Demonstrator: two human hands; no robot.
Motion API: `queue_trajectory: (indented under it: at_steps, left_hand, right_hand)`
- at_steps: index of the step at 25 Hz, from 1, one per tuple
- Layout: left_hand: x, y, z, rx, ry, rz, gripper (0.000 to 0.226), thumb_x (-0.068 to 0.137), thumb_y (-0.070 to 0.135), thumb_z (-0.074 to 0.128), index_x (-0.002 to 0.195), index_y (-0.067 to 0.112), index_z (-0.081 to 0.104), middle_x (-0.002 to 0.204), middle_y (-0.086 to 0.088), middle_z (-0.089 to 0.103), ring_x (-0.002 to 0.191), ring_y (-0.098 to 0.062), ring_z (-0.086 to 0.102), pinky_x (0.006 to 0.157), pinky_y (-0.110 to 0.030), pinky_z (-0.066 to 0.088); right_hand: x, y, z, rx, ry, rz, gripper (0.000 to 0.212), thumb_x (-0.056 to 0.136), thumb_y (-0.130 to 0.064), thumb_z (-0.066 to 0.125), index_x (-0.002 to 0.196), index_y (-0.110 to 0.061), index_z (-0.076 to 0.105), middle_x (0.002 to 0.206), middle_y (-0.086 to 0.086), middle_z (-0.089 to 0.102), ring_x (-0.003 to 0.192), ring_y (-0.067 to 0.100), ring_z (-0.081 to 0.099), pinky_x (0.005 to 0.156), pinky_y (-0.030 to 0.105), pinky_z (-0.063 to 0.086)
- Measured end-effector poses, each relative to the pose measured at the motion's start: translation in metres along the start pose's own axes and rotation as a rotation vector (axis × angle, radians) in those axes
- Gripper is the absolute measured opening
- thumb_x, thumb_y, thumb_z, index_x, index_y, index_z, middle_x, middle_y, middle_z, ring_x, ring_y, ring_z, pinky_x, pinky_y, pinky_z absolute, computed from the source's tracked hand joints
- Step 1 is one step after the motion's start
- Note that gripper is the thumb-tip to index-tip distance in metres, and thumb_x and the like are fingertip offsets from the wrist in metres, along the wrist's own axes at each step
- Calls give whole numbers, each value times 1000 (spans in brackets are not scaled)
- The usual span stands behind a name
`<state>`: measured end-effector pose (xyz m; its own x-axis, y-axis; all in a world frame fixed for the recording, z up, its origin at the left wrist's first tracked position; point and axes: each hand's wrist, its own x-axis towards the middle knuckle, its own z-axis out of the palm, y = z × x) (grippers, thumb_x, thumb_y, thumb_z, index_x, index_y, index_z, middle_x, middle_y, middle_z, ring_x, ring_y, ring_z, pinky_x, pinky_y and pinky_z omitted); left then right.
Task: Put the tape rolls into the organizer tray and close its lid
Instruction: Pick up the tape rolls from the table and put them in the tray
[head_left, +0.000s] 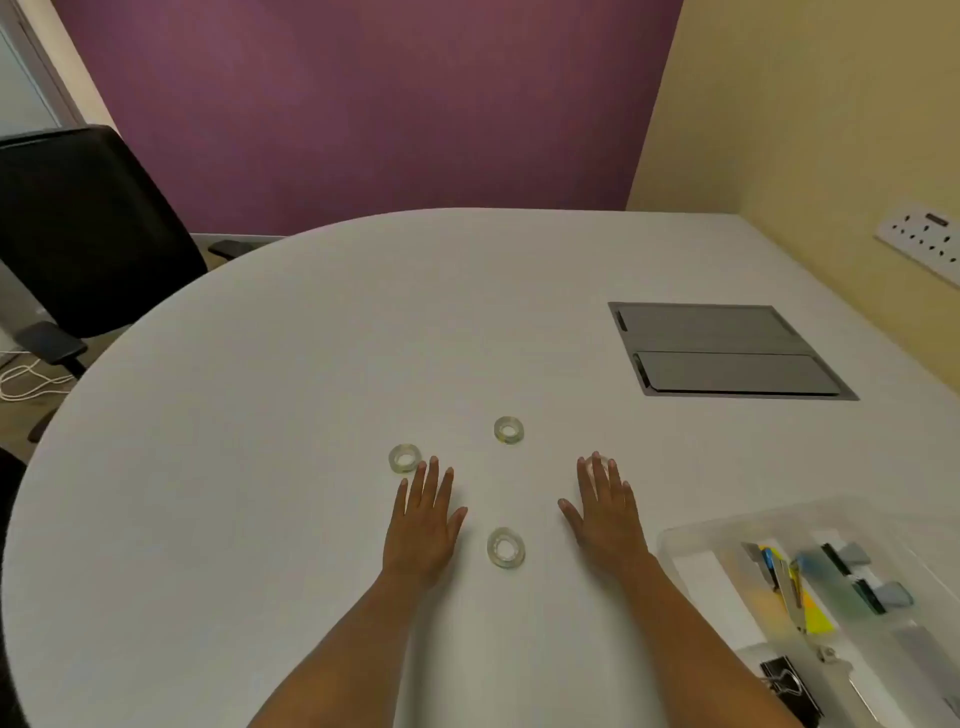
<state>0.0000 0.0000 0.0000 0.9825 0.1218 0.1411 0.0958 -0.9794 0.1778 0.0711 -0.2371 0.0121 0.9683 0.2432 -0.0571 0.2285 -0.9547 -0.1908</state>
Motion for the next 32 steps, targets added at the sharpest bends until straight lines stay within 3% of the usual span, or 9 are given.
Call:
queue_trajectory:
  at_steps: [2,4,6,9,12,16,22,28,32]
  left_hand:
    - [1,1,7,-43,-26,-2,110,73,63,-38,149,15,25,158,-6,20,148,-21,4,118,-30,-5]
    - [-2,-1,4,-60,-150,-54,122,58,64,-47,150,17,18,160,-3,15,148,-20,12,121,-34,4]
    - [1,1,4,-88,-118,-35,91,85,53,-14,137,13,48,145,-7,47,134,-22,46,112,-37,34]
    - [3,0,4,-57,-103,-13,44,81,26,31,88,18,74,92,2,75,81,-14,72,71,-24,57]
    - [7,-4,8,-72,-40,14,34,79,21,36,80,20,70,82,6,72,72,-13,69,63,-21,53]
    - [14,-6,14,-84,-29,24,36,79,21,37,93,17,69,96,2,73,84,-15,70,68,-22,54]
    - [28,-4,33,-105,-70,-26,45,87,24,33,117,12,64,120,-6,68,106,-24,67,88,-34,55]
    - [38,-5,47,-96,-51,-63,49,92,28,27,133,18,52,139,-3,54,126,-23,52,107,-32,28]
    - [38,-5,48,-101,-30,-69,49,93,29,26,135,19,49,142,-2,51,129,-22,48,109,-32,28]
  right_hand:
    - [1,-1,0,59,-16,21,115,62,-79,-28,151,-17,9,161,8,11,149,26,9,121,41,13]
    - [3,-5,-1,81,-23,48,90,79,-65,-1,146,-13,29,151,12,38,140,29,35,113,42,31]
    - [8,-8,0,76,59,26,60,91,-46,26,127,-8,56,124,15,63,113,34,60,91,43,50]
    - [19,-13,-1,99,134,3,19,91,-15,57,103,-5,67,100,15,69,89,36,66,71,40,53]
    - [30,-22,-3,112,100,-16,18,93,-13,53,104,-6,66,103,13,67,94,32,62,72,37,51]
    - [49,-34,0,147,74,-54,22,94,-13,51,113,-8,62,113,12,64,102,30,58,78,38,50]
    - [87,-52,6,147,30,-76,34,97,-20,47,129,-10,50,129,11,54,115,29,51,91,37,47]
    - [122,-66,11,234,-37,-39,53,95,-30,52,140,-9,35,143,10,41,130,26,40,102,37,43]
    - [133,-73,18,281,-83,-45,64,94,-37,52,145,-9,26,150,8,34,138,25,32,107,39,38]
